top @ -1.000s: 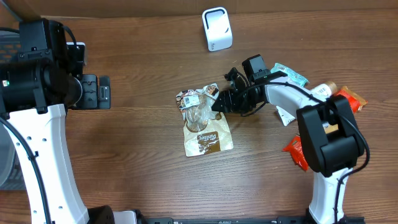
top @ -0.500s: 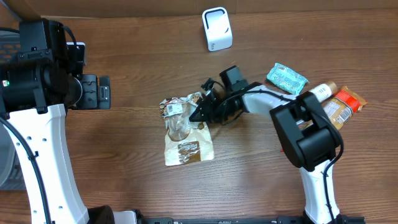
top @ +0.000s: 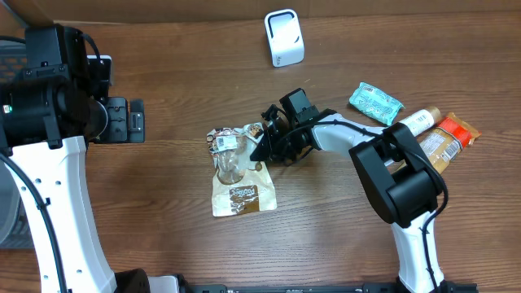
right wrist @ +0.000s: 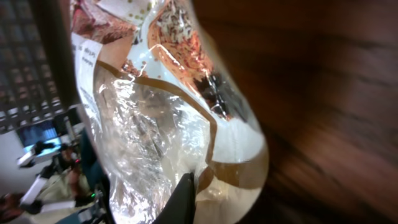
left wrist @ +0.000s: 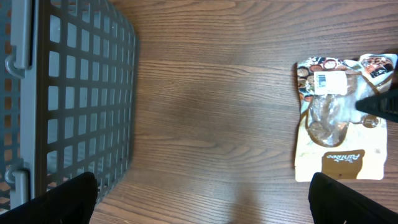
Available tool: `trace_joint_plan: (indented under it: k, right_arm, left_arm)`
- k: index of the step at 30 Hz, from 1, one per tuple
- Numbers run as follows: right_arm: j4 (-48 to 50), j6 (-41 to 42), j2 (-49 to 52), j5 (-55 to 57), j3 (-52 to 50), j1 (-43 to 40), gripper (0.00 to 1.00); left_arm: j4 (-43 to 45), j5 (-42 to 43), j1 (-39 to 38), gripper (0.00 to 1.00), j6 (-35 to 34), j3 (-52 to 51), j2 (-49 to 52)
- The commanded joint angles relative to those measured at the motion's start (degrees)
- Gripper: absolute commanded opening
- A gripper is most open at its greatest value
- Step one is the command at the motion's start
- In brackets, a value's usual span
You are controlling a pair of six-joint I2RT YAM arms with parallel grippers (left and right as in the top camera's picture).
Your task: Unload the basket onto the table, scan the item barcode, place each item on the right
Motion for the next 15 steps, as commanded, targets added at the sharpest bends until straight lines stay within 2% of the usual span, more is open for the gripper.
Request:
trace_joint_plan:
  k: [1,8,11,15]
  right_arm:
    - [-6.4,-2.3,-4.0,18.3,-0.3,-0.2,0.04]
    - [-26.6,-5.3,-15.0,39.3,6.1,1.6,0.04]
    - [-41.6,-5.3,-15.7,53.0,13.6,3.4,0.04]
    - [-54.1,-4.3,-15.7,67.9,18.9,6.3,0.04]
  left_arm:
    - [0.1,0.2,0.2,1.0,1.1,0.2,0.3]
    - [0.1,0.2,0.2,1.0,1.1,0.2,0.3]
    - [0.1,0.2,0.2,1.0,1.1,0.2,0.3]
    - [0.1,0.2,0.2,1.0,1.1,0.2,0.3]
